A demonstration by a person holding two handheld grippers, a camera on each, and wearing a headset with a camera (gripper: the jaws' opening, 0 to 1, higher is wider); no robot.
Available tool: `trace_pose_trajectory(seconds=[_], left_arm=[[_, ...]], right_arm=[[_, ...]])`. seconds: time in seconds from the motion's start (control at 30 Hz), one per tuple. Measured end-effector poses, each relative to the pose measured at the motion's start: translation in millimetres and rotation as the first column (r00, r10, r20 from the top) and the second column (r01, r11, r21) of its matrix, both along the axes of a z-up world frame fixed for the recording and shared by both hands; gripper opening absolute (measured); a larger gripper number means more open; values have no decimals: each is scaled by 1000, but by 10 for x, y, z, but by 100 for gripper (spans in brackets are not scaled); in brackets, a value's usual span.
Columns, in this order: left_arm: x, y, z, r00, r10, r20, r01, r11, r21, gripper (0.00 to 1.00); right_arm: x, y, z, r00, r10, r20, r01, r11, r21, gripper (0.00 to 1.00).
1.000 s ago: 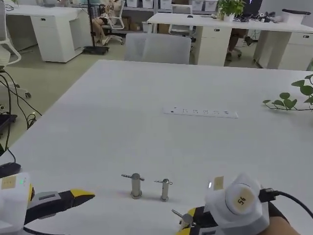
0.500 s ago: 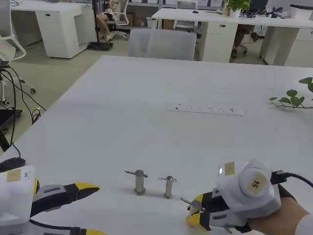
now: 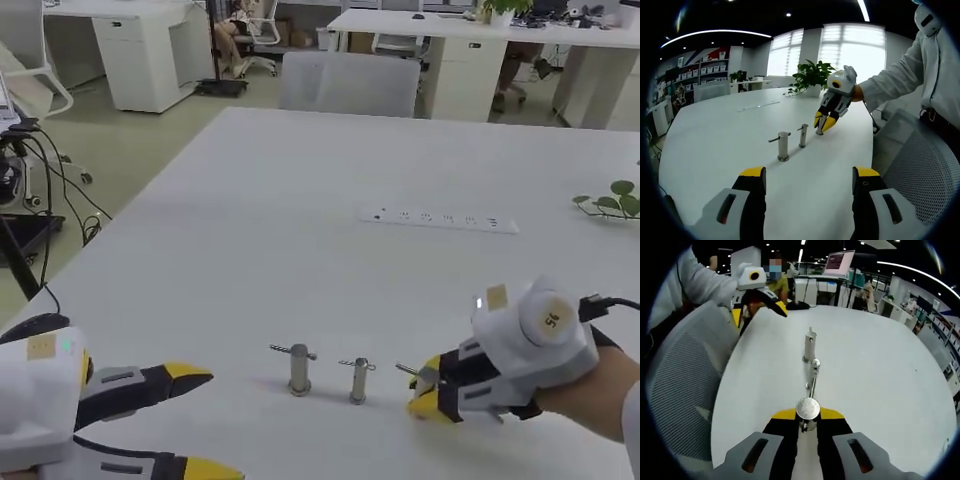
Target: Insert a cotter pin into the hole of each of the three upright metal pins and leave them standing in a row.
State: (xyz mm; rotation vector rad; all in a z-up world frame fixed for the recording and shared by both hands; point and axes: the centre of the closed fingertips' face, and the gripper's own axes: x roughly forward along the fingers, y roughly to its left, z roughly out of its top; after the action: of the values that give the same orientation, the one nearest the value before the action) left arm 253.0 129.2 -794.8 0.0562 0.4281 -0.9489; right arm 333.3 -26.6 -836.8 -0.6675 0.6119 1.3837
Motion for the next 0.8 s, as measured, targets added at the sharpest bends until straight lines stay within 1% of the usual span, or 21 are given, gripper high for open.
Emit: trace_pose_trajectory(seconds=[0.3, 0.5, 0.73, 0.8], left_arm=[[3, 1, -4, 1000, 2, -6, -2, 1000, 6, 70], [-11, 13, -21, 1000, 6, -13, -6, 1000, 12, 69], [7, 18, -21, 1000, 6, -14, -6, 1000, 13, 69], [9, 17, -16, 1000, 6, -15, -6, 1000, 11, 69]], right_arm=[[125, -6, -92, 999, 26, -30, -26, 1000, -1, 13], [134, 9, -110, 997, 49, -56, -49, 999, 14, 13], [134, 8, -166, 996, 71, -62, -71, 997, 11, 14], [134, 5, -156, 995, 73, -66, -71, 997, 21, 14]])
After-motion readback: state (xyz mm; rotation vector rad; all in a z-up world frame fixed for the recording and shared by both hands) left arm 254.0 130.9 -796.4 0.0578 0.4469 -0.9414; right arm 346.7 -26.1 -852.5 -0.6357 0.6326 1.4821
